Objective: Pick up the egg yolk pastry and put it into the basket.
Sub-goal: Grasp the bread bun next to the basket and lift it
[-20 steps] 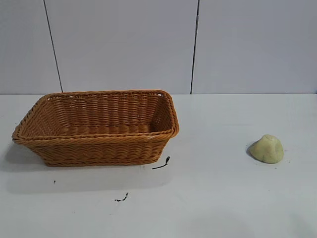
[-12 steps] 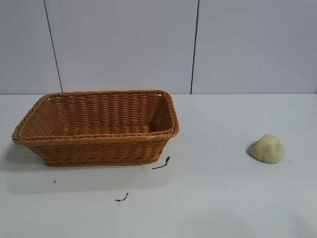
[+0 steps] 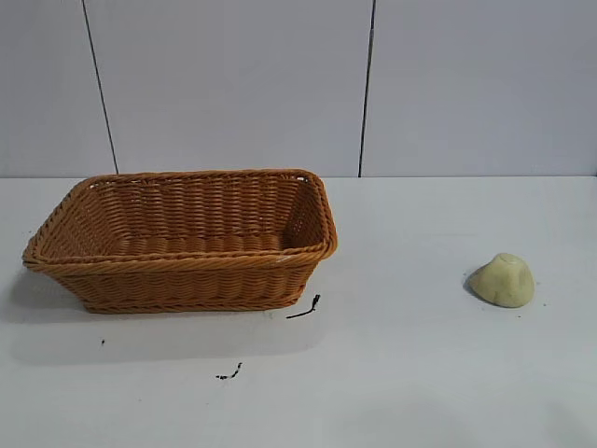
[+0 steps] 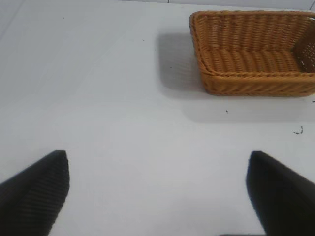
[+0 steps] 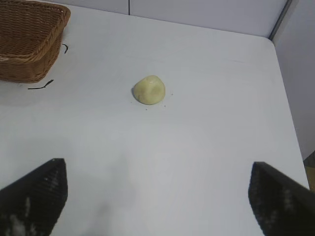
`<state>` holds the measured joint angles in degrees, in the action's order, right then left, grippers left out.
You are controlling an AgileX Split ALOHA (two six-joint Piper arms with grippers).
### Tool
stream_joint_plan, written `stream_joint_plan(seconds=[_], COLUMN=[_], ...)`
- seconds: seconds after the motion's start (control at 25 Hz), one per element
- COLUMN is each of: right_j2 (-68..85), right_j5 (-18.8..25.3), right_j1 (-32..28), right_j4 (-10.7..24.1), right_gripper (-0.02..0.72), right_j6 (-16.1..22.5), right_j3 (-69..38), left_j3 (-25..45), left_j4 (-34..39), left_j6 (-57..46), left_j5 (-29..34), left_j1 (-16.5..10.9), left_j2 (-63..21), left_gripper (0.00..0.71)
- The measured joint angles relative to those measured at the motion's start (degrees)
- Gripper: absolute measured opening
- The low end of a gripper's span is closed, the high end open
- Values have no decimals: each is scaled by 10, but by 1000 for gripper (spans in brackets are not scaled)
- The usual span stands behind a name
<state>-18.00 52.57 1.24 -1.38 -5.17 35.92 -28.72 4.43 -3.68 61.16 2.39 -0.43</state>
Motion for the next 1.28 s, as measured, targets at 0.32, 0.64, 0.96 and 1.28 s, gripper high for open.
stream_joint_plan(seconds=[0.32,0.64,0.96,1.28], right_j2=[-414,-714,-852,-923], right_j5=[-10,-14,-33,-105], right_j1=[0,0,0,0], right_j4=[2,2,0,-7], right_gripper=[694,694,694,694], right_j6=[5,6,-2,-2], right_j3=[159,319,385,385], left_j3=[0,0,0,0], left_j4=[0,0,0,0], left_j6=[0,0,0,0], left_j5=[0,0,0,0], left_j1=[0,0,0,0], left_j2=[0,0,0,0], left_gripper=[696,696,696,696])
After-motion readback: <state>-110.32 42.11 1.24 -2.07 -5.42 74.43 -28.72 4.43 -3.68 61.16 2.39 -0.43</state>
